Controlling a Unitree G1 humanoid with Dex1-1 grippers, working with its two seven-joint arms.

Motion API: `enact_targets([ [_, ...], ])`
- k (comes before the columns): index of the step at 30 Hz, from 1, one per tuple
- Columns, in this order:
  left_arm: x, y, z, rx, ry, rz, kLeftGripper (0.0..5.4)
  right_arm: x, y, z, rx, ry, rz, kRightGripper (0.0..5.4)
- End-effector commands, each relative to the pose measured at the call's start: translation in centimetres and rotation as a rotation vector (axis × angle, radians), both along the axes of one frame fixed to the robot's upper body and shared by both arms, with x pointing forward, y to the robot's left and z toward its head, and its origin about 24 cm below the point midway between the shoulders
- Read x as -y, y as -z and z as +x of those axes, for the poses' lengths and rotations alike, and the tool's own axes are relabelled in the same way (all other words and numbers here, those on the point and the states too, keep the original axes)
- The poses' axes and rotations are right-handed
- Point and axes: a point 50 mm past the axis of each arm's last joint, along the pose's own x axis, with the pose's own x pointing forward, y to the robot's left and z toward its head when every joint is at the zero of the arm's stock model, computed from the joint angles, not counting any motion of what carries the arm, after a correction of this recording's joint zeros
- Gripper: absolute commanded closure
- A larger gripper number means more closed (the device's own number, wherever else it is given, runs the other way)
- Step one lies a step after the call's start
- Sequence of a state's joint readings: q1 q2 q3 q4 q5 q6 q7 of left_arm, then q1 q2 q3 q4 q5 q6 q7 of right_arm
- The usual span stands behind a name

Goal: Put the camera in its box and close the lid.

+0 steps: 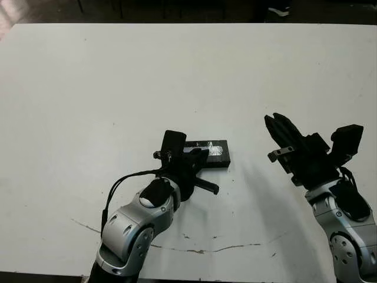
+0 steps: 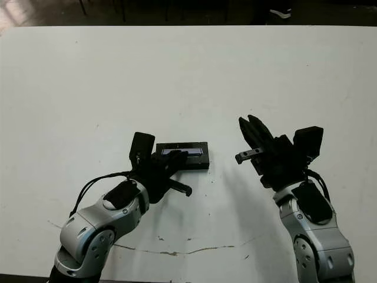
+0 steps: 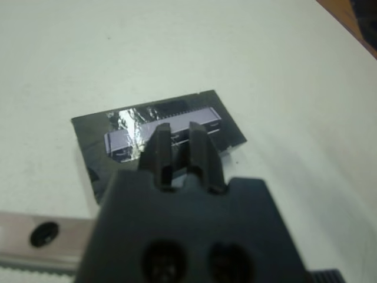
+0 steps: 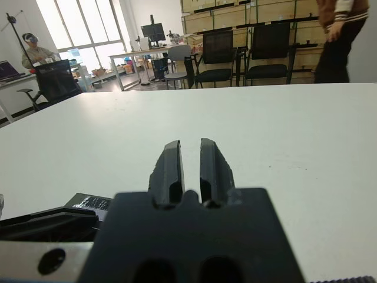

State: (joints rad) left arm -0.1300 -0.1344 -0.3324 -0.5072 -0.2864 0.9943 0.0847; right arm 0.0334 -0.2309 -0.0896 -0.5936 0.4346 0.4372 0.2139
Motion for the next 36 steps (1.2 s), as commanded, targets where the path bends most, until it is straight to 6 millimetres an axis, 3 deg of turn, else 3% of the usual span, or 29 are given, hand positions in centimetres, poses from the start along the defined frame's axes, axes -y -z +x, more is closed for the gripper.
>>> enact_targets([
  [1, -0.4, 2.8, -0.7, -0.138, -0.011, 0.059, 5.36, 0.2, 0.3, -0.1, -0.026, 0.013, 0.009, 5.40],
  [10, -1.0, 2.9, -0.9, -0.152, -0.019, 0.047, 5.36, 0.2, 0.2, -0.2, -0.020, 0.007, 0.004, 5.40],
  [17, -2.4, -1.1, -1.3, 0.027, -0.049, -0.060, 5.36, 0.2, 0.1, -0.3, -0.019, 0.005, 0.009, 5.40],
  [21, -5.0, -3.9, -0.5, 0.260, -0.160, -0.120, 5.36, 0.0, 0.1, 0.0, -0.016, 0.013, 0.022, 5.40],
  [26, -8.1, -5.3, 0.7, 0.455, -0.320, -0.137, 5.36, -0.6, -0.1, 0.4, -0.005, 0.031, 0.038, 5.40],
  [32, -12.4, -5.1, 2.6, 0.808, -0.449, 0.149, 5.36, -1.3, 0.1, 1.2, 0.040, 0.119, 0.021, 5.40],
  [36, -13.5, -4.3, 3.3, 0.874, -0.483, 0.176, 5.36, -1.7, 0.9, 1.8, 0.060, 0.202, -0.014, 5.40],
])
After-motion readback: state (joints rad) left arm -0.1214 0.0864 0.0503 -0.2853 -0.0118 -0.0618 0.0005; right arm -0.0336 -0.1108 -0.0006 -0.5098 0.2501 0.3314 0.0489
